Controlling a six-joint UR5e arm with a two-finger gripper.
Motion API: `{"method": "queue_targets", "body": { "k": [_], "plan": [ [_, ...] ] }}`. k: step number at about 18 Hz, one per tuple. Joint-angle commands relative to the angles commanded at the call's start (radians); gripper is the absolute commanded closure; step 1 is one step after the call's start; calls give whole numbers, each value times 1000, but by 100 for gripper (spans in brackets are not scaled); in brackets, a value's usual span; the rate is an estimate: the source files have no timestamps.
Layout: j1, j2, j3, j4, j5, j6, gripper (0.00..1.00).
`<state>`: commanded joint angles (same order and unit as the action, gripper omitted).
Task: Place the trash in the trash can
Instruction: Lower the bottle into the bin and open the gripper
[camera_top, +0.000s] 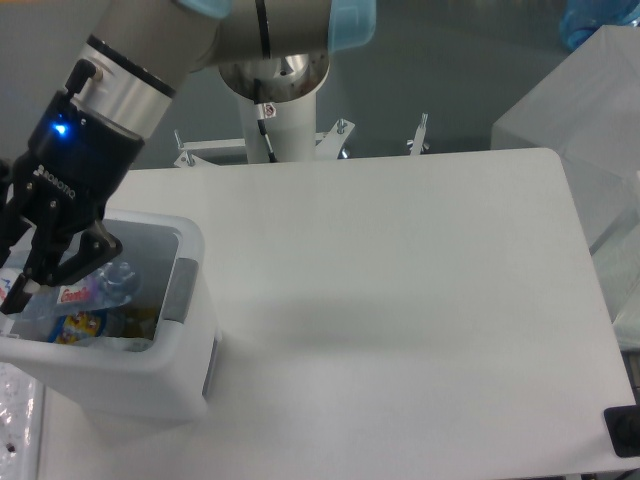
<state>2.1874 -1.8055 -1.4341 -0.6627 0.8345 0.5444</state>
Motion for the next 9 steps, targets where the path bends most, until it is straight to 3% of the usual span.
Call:
{"method": "queue_targets", "body": {
  "k": [1,2,3,4,5,9],
  "plan": [
    [2,12,-18,2,0,11,60],
    [5,23,-35,0,0,28,46],
    [6,31,-52,0,0,54,37],
    [11,46,-66,0,0,71,14],
    [20,63,-83,0,0,78,0],
    [87,118,-138,-2,2,81,0]
  ]
}}
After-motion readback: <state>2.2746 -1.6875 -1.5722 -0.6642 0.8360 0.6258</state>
